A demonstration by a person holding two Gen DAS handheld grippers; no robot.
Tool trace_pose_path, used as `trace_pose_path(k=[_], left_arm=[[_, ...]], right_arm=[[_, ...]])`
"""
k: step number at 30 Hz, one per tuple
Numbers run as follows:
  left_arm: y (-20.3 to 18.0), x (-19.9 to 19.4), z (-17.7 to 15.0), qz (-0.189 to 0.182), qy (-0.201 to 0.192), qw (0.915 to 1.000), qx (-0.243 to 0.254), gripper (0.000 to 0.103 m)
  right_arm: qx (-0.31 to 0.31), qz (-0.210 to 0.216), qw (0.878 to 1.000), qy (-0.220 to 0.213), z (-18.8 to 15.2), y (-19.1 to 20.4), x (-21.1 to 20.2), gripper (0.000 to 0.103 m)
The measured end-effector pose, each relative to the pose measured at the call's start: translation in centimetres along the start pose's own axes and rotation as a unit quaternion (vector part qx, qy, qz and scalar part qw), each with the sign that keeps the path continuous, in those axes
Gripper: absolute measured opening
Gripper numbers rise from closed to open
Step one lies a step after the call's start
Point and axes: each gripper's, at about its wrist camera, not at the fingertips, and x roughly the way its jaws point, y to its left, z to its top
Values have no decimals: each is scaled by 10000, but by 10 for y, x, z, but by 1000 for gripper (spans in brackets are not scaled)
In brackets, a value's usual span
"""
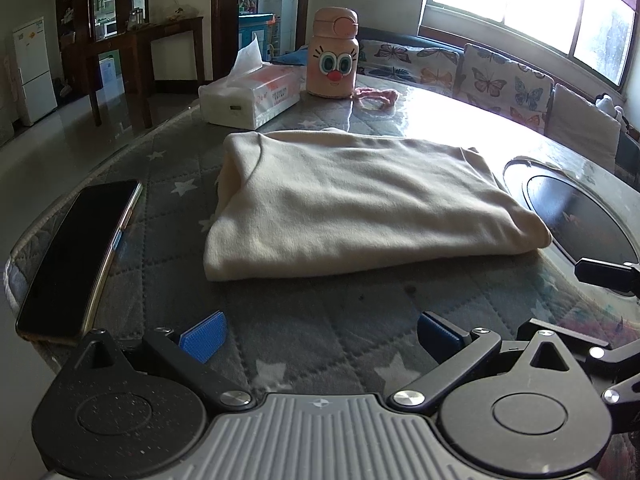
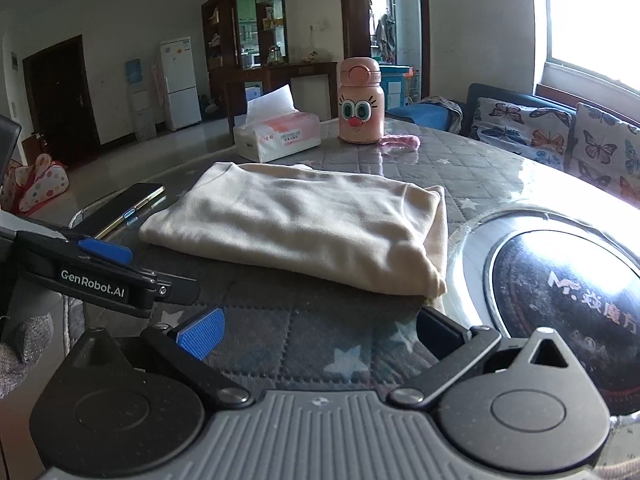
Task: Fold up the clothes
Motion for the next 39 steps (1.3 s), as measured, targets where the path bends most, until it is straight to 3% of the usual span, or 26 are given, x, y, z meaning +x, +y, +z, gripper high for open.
trace_pose_path(k=[39], left_arm=[[-26, -17, -27, 127, -11, 9993, 363, 103]], right_arm=[[350, -148, 9993, -25, -24, 0, -27, 103]])
